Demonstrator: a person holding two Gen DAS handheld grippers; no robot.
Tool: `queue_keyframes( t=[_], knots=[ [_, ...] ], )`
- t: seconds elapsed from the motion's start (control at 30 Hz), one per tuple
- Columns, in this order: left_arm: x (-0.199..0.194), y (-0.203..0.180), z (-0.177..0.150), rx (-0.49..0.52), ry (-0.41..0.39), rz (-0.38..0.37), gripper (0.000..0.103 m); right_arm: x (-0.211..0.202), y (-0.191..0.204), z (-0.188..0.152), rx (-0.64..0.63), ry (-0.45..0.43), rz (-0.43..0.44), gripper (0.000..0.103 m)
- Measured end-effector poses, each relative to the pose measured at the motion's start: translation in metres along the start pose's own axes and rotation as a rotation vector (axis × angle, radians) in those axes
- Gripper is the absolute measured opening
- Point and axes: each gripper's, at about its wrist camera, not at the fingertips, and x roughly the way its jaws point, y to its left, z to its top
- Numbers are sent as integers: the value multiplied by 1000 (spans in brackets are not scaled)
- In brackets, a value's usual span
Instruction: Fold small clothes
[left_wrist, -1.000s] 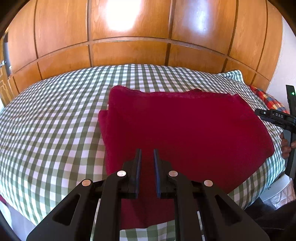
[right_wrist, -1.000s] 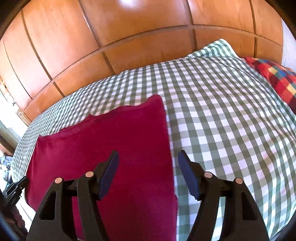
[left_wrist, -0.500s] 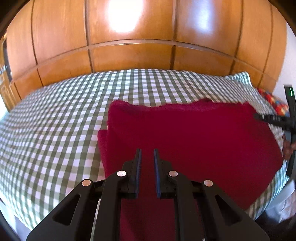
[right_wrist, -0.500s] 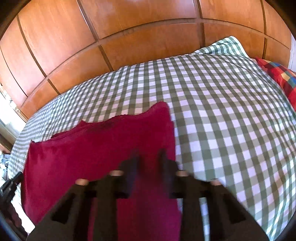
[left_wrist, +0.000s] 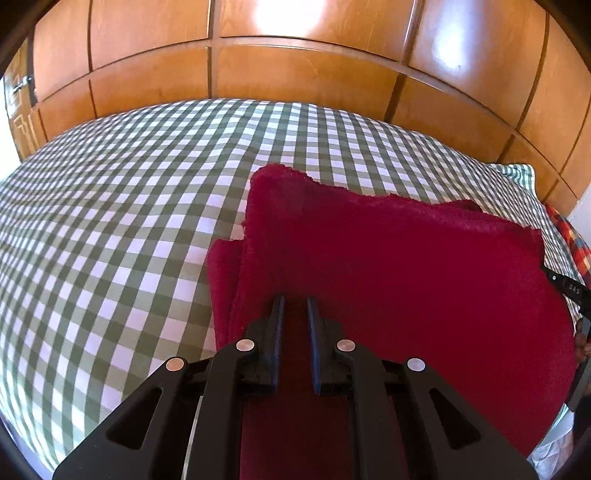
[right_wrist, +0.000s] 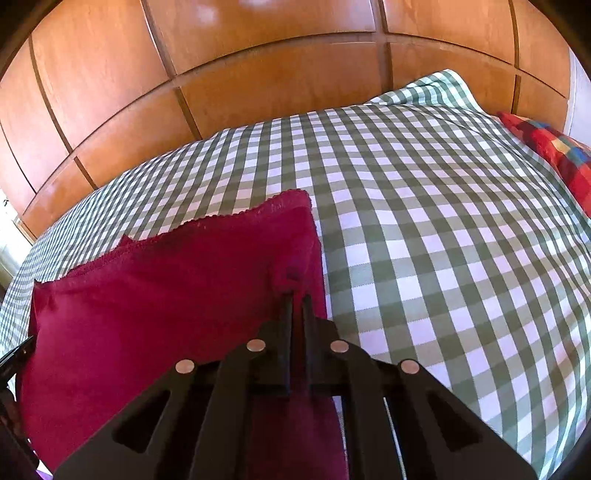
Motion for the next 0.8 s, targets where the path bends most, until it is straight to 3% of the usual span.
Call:
queue_keyframes(
  t=[0.1, 0.13, 0.3, 0.37, 0.63, 0.8],
  knots=[
    [-11, -6, -2, 21, -12, 47, 11, -8, -1, 2, 5, 7, -1, 23],
    [-17, -7, -3, 20, -19, 56, 11, -11, -3, 2, 15, 6, -14, 37],
    [-33, -11, -12, -3, -48, 61, 14, -34, -19, -3, 79, 3, 54, 46],
    [-38, -11, -17, -8, -57, 51, 22, -37, -27, -8, 118, 41, 132, 54],
    [-52, -16, -29, -5, -82, 23, 22, -37, -64, -42, 312, 199, 478, 61],
    [-55, -21, -35, 10, -84, 6, 22, -38, -62, -51, 310, 226, 562, 66]
  ],
)
